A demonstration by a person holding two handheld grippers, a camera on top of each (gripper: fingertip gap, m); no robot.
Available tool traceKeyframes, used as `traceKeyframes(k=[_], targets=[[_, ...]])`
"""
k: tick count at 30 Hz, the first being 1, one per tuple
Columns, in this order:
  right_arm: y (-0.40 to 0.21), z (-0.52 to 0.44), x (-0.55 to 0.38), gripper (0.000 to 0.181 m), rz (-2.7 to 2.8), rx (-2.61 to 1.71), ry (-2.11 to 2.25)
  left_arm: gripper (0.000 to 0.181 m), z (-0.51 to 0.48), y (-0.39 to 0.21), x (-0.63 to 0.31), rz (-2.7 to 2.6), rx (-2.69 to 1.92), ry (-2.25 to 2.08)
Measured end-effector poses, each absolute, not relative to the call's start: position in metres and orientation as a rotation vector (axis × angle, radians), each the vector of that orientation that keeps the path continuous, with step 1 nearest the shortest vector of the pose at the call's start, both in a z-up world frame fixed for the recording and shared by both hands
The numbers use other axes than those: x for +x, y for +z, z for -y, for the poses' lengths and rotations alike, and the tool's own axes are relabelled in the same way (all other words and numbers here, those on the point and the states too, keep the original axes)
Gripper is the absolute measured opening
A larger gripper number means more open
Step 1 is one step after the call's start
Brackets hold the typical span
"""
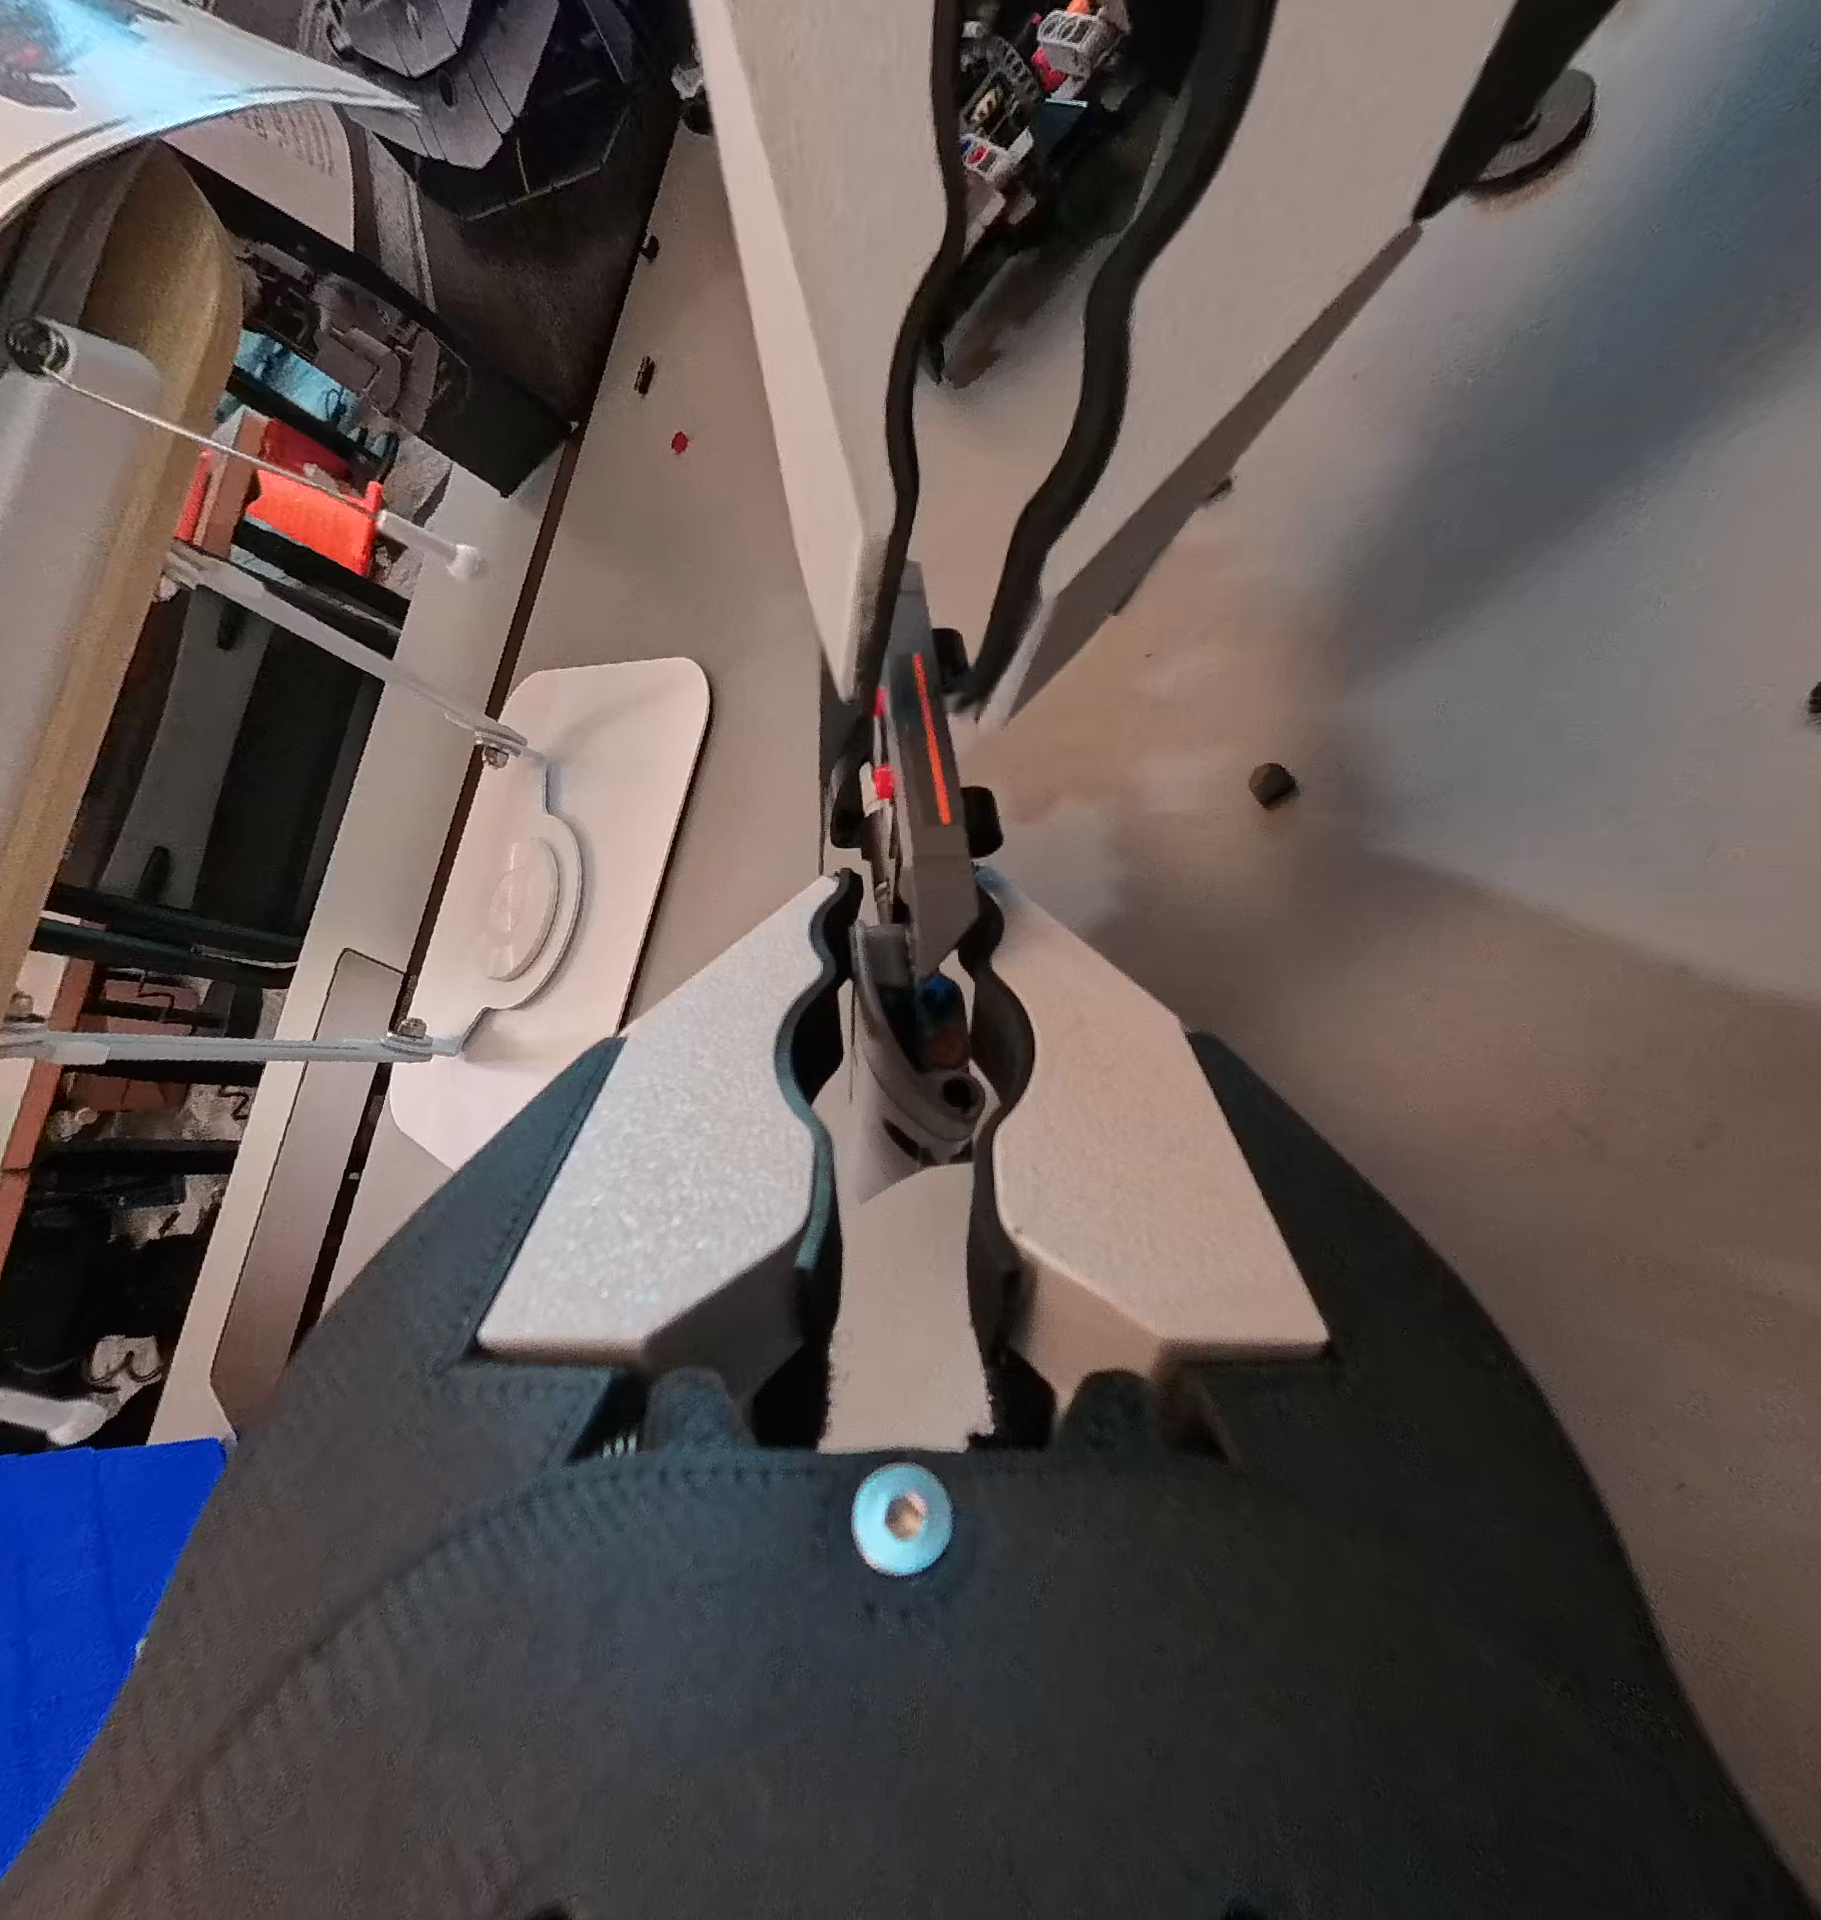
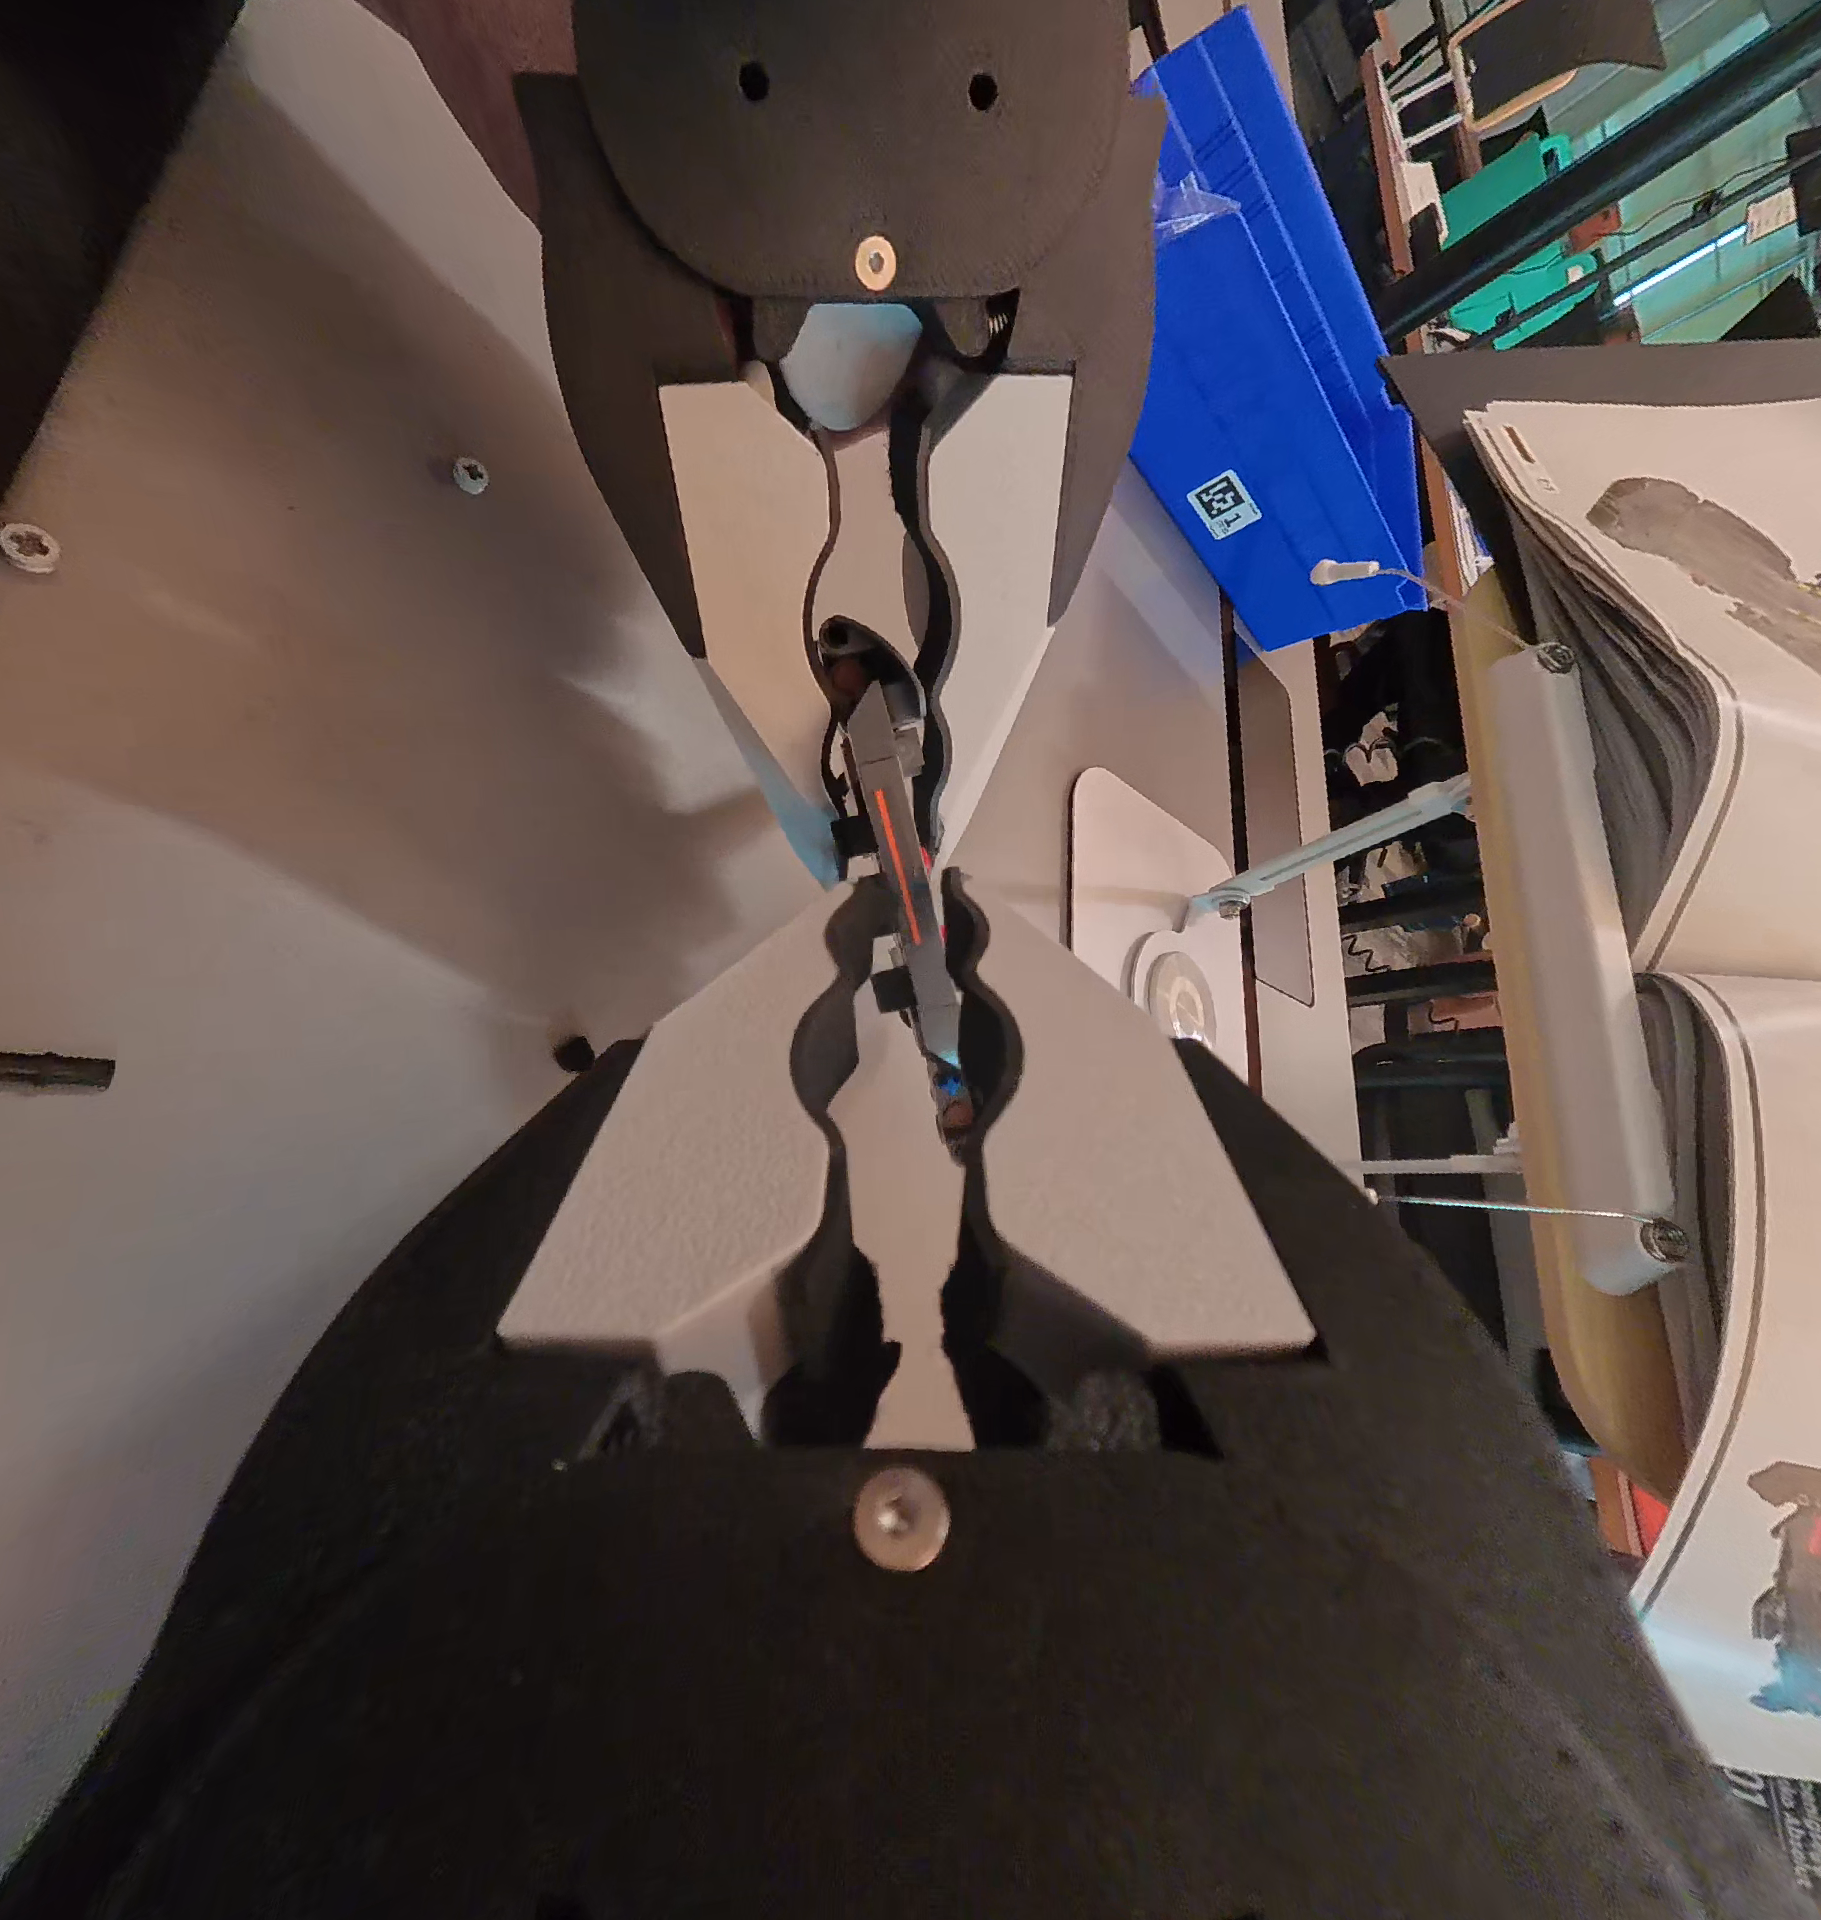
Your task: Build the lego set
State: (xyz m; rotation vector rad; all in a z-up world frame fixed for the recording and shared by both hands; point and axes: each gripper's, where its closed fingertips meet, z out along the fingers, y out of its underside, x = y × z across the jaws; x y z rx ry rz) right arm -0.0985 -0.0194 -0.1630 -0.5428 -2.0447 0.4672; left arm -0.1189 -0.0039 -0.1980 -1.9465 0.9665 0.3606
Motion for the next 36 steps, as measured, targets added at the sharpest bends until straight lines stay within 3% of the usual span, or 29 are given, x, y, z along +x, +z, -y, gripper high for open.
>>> traceKeyframes(k=[17, 28, 36], targets=[[-0.168, 0.024, -0.098, 0.005, 2.067, -0.546, 0.475, 0.016, 0.002, -0.202, -0.118, -1.004, -1.948, 0.419], [-0.167, 0.002, -0.098, 0.036, 2.07, -0.74, 0.632, 0.016, -0.002, -0.196, -0.126, -0.988, -1.911, 0.517], [-0.185, -0.005, -0.101, 0.016, 2.103, -0.717, 0.497, 0.017, -0.002, -0.194, -0.12, -0.995, -1.894, 0.494]])
